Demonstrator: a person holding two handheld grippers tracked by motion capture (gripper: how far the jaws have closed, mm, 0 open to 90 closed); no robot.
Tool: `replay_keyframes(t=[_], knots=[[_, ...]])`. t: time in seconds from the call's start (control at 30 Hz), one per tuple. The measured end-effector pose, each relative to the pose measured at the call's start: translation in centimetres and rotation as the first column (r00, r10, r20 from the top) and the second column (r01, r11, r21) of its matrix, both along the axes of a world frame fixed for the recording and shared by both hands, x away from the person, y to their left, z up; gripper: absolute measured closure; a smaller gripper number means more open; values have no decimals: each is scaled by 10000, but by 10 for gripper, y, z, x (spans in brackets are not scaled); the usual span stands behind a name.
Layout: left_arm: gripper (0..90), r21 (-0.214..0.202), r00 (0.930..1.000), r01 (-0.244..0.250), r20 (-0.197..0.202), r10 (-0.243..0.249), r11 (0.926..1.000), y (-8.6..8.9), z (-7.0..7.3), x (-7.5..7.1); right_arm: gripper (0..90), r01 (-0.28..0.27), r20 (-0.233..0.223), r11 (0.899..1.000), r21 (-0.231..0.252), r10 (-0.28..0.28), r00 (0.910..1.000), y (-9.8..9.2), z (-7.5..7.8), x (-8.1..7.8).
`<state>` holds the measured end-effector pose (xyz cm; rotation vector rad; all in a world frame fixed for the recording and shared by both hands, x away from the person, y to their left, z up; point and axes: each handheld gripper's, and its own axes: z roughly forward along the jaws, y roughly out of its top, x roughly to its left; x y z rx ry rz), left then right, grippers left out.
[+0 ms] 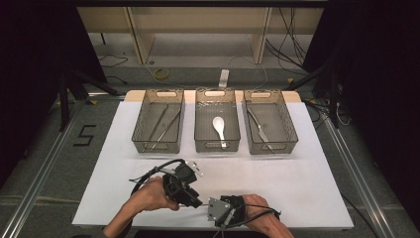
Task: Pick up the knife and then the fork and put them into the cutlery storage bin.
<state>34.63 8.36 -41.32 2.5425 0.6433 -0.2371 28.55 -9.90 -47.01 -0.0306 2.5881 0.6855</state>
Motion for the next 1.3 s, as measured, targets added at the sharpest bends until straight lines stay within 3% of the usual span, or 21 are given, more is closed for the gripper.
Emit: replay_keyframes(t=[0.13, 0.33, 0.5, 0.7, 0.83, 0.93, 0.97, 1.1, 1.2, 1.3], knots=[[521, -467, 9955, -728, 580, 754, 9963, 11, 8, 4, 881, 517, -103, 9987, 39, -517, 9986, -6, 1, 6], [361, -1200, 9744, -1505, 1495, 1677, 9813, 26, 14, 5, 880, 1186, -88, 9928, 159, -1184, 9929, -17, 4, 16], [261, -1885, 9468, -2123, 2031, 2495, 9589, 38, 15, 6, 880, 1867, -112, 9818, 348, -1864, 9824, -30, 8, 26], [190, -2887, 9036, -2570, 2667, 3353, 9223, 54, 17, 1, 880, 3073, -394, 9466, 977, -3049, 9516, -50, 16, 42], [171, -3415, 8772, -2873, 2814, 3890, 8949, 68, 15, -2, 880, 3865, -627, 9083, 1600, -3814, 9223, -69, 29, 55], [166, -3784, 8575, -3108, 2842, 4289, 8719, 80, 12, -5, 880, 4495, -912, 8651, 2228, -4405, 8931, -83, 43, 66], [165, -3896, 8511, -3220, 2802, 4441, 8629, 83, 10, -5, 880, 4614, -931, 8551, 2364, -4528, 8868, -88, 49, 71], [158, -3982, 8265, -3567, 2873, 4842, 8451, 93, 5, -8, 879, 5327, -1290, 7970, 2848, -5187, 8451, -103, 69, 92], [156, -4158, 8137, -3640, 2935, 5018, 8334, 99, 4, -10, 879, 5884, -1631, 7399, 3261, -5691, 8060, -115, 82, 112], [154, -4296, 8006, -3666, 3062, 5151, 8253, 104, 4, -13, 879, 6179, -1825, 6987, 3606, -5968, 7814, -125, 95, 131]])
